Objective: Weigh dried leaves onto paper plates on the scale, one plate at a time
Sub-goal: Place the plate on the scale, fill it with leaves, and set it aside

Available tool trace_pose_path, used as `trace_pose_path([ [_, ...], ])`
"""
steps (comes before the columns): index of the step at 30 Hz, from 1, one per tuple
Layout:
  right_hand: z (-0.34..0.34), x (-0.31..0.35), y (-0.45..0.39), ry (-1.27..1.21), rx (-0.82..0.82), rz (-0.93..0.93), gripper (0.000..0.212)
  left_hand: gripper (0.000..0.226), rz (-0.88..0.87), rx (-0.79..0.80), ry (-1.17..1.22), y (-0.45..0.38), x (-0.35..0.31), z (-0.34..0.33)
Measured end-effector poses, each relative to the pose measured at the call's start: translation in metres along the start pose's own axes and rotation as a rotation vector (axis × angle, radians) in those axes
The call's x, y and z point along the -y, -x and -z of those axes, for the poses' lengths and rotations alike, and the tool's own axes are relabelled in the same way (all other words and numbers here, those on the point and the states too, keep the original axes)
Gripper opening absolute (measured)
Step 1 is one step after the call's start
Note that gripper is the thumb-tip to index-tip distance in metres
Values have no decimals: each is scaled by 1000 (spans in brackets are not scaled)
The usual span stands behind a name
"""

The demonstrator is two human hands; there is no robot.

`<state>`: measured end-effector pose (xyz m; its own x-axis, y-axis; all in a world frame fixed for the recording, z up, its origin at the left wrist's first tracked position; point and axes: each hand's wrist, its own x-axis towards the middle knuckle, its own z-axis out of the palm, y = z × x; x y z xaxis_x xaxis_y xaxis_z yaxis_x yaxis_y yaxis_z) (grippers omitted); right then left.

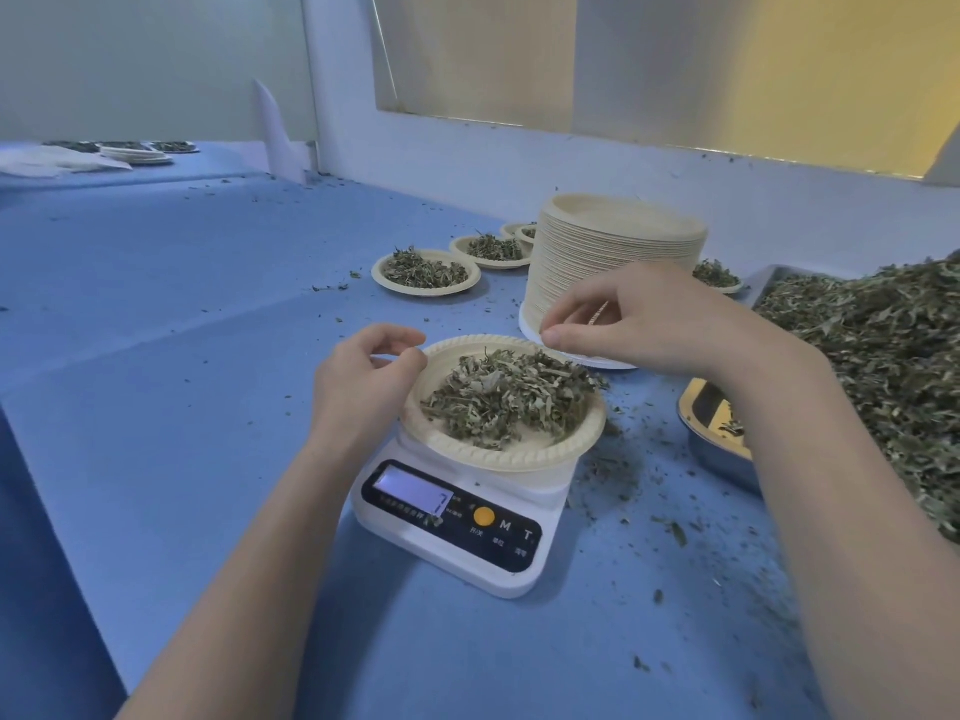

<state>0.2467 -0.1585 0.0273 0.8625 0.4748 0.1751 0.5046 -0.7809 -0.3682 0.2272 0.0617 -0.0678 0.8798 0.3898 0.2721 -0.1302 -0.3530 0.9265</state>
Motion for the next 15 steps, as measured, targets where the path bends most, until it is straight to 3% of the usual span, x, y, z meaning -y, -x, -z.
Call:
trace_pose_path([
  [5,2,0,1,-17,39,-20,14,16,25,7,-23,-1,1,-1],
  [9,4,-3,6,-17,126,-131,29,4,75,15,-95,-1,2,0],
  [15,-12,6,12,19,199,-122,31,10,113,96,-183,-4,-3,1],
])
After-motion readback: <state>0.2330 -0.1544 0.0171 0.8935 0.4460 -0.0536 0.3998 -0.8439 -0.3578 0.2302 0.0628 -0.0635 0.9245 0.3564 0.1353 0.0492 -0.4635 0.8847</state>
